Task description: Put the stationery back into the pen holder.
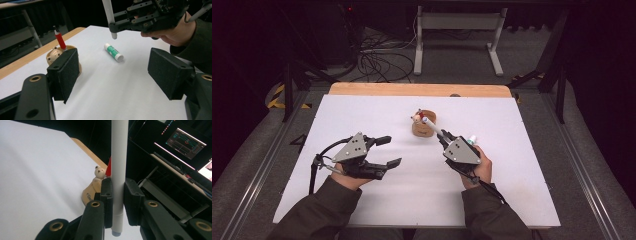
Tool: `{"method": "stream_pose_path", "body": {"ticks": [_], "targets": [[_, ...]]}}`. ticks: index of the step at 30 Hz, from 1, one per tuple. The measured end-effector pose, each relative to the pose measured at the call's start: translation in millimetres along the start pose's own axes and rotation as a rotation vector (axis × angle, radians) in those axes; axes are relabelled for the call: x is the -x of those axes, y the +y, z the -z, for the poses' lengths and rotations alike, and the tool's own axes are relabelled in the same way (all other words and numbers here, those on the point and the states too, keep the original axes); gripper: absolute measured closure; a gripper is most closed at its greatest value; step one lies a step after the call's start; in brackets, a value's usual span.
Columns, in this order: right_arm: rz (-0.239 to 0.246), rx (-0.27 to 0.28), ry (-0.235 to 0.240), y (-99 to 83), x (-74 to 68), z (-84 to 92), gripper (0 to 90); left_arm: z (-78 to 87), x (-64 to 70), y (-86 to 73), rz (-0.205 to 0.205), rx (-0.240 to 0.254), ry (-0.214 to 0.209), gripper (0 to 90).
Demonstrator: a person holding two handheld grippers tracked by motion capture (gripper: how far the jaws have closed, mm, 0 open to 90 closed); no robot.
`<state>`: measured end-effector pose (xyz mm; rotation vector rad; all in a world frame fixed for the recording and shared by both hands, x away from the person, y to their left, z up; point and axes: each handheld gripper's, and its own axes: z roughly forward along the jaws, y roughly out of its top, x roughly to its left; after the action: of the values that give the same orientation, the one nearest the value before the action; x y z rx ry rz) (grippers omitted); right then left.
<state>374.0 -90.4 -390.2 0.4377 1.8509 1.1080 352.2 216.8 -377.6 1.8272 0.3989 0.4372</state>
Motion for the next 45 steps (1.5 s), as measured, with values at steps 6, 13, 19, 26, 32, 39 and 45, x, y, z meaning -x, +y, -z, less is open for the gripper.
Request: {"method": "stream_pose_path", "body": {"ticks": [6, 13, 19, 26, 32, 39, 45], "targets": [[-0.056, 0.021, 0.007, 3.9, 6.7, -3.1, 79.2, 2.1, -0.7, -4.2, 0.005, 0.001, 0.007, 23.2], [-0.139, 0.045, 0.027, 5.6, 14.0, -9.1, 79.2, 2.5, -1.2, -7.8, 0.007, 0.005, 0.011, 23.1], [-0.208, 0.063, 0.045, 6.8, 21.2, -16.8, 79.3, 3.8, -2.5, -11.1, 0.015, 0.007, 0.014, 23.1], [-0.284, 0.098, 0.063, 6.1, 28.4, -25.8, 79.3, 6.0, -3.6, -15.3, 0.022, 0.012, 0.025, 22.0], [-0.329, 0.114, 0.069, 3.3, 33.3, -35.0, 79.3, 7.3, -3.1, -17.6, 0.023, 0.022, 0.020, 21.8], [-0.349, 0.109, 0.073, 1.9, 36.8, -47.9, 79.2, 9.0, -2.8, -21.6, 0.032, 0.029, 0.015, 20.9], [-0.367, 0.117, 0.078, 1.9, 41.6, -58.6, 79.3, 10.8, -4.8, -23.4, 0.033, 0.026, 0.021, 20.8]]}}
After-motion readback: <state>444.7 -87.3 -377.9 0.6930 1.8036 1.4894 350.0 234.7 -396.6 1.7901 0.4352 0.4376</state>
